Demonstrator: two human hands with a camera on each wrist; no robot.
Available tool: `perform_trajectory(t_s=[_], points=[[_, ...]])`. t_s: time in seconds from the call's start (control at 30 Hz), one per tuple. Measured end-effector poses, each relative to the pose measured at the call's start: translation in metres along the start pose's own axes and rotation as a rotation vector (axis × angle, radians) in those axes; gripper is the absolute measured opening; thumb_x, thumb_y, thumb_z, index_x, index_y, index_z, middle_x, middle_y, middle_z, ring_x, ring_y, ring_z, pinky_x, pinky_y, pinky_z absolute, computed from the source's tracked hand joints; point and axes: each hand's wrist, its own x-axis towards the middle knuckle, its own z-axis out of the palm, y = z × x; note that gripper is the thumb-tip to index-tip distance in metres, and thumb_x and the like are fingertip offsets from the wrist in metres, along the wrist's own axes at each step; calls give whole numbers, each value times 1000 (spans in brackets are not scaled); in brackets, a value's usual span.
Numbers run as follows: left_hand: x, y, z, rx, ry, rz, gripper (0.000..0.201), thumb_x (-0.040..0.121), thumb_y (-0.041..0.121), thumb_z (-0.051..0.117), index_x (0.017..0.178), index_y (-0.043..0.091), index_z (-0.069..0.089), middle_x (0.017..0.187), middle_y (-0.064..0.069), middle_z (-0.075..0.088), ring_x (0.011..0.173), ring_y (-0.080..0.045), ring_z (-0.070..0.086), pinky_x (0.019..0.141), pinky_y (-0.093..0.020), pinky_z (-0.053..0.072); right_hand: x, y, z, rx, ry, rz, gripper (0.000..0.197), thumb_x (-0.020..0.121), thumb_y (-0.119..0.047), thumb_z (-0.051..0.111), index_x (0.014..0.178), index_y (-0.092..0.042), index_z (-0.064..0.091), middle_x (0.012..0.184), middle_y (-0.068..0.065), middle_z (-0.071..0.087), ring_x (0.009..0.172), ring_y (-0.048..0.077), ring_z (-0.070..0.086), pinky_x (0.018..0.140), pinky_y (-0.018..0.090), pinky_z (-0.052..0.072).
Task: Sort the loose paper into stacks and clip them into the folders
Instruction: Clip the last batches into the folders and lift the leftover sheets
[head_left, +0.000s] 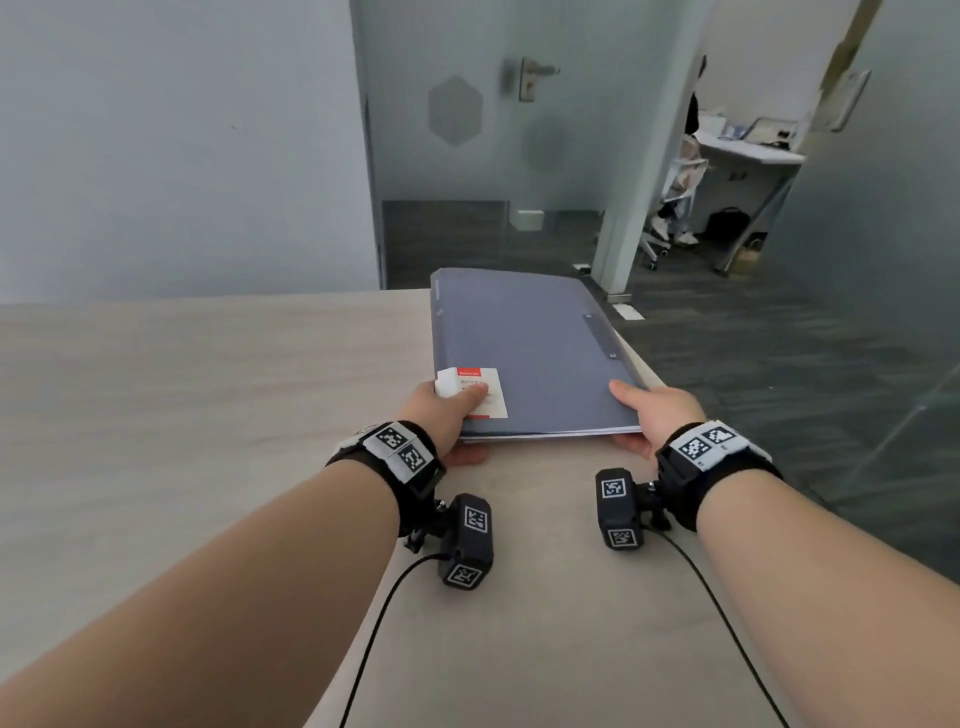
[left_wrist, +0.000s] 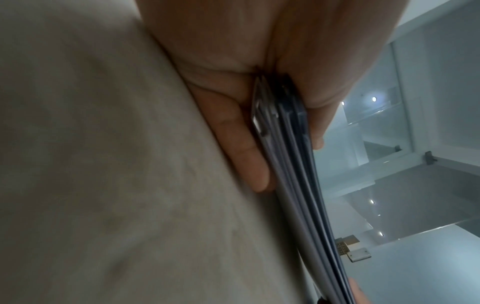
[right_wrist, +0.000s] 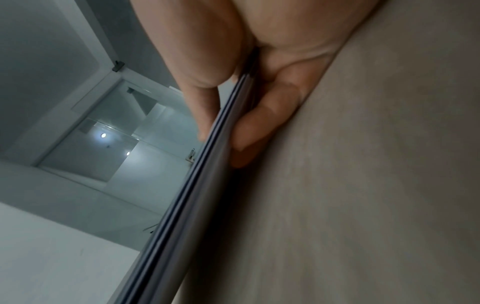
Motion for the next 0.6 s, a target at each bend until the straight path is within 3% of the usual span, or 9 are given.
perform_trajectory(t_s=[0.23,0.33,0.43,0.47,0.53,0.6], points=[[29,9,6,-8,21,-19,38,87,41,68,114,16,61,109,-6,65,95,-26,66,56,-40,59,29,-13,9,-11,1,-19,17,85,-22,77,87,-12,64,100,11,70,84,25,69,47,29,57],[24,10,4,-48,22,-44,40,84,52,67,103,17,61,103,-6,65,87,-25,67,62,-40,61,23,-10,6,32,-4,-47,25,86,-32,75,97,-12,64,105,7,67,88,22,69,53,31,60],[15,8,-3,-207,-8,-45,42,87,58,58,96,18,66,96,-7,71,86,-25,69,75,-39,59,9,-8,-1,134,-13,-45,46,87,-43,71,118,-12,59,116,9,65,99,28,70,76,41,62],[10,5,-6,-264,-11,-28,38,91,53,55,92,17,66,91,-6,72,84,-23,68,79,-38,58,1,-9,-3,155,-21,-42,38,90,-43,66,115,-14,60,114,9,66,99,29,70,82,43,60],[0,1,-13,-310,36,17,32,96,44,50,80,17,57,80,-1,62,76,-14,60,78,-31,51,-16,-10,-6,229,-24,-33,21,97,-37,58,101,-16,59,105,8,66,95,27,69,82,41,57],[-11,-10,-21,-286,102,39,33,96,44,51,74,20,49,76,3,49,70,-10,49,75,-26,43,-30,-4,-10,273,17,-48,21,100,-30,53,108,-11,56,106,8,64,100,29,68,81,39,56]])
